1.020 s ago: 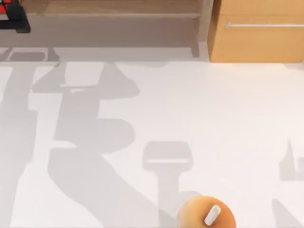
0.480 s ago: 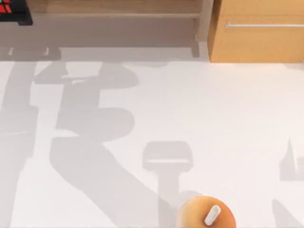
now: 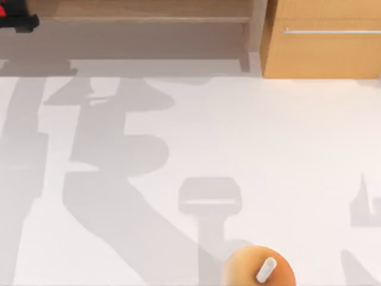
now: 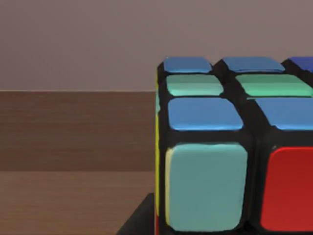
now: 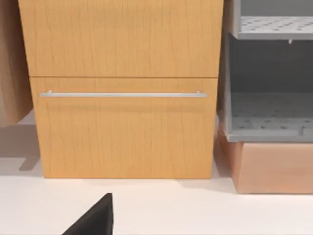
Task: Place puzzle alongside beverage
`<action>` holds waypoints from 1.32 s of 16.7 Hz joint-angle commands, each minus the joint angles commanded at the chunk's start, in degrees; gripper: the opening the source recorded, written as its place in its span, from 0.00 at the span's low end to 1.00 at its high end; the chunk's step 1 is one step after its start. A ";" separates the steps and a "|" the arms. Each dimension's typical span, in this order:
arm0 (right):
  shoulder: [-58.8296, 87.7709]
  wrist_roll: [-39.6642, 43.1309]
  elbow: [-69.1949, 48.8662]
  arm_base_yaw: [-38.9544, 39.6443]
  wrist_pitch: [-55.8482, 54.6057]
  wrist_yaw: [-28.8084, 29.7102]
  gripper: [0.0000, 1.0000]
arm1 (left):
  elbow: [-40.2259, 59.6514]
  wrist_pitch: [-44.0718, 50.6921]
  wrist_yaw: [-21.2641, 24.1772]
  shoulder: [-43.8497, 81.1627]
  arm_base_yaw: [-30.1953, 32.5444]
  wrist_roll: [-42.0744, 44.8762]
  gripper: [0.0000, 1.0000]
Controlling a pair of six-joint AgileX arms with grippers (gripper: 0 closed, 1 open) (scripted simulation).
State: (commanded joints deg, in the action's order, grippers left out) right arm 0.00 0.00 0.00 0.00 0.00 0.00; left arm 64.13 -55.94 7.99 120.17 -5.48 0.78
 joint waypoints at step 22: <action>0.00 0.00 0.00 0.00 0.00 0.00 1.00 | 0.34 1.91 -0.07 -1.36 -0.15 0.19 0.00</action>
State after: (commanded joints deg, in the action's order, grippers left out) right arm 0.00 0.00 0.00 0.00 0.00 0.00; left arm 64.47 -54.03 7.92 118.81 -5.62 0.96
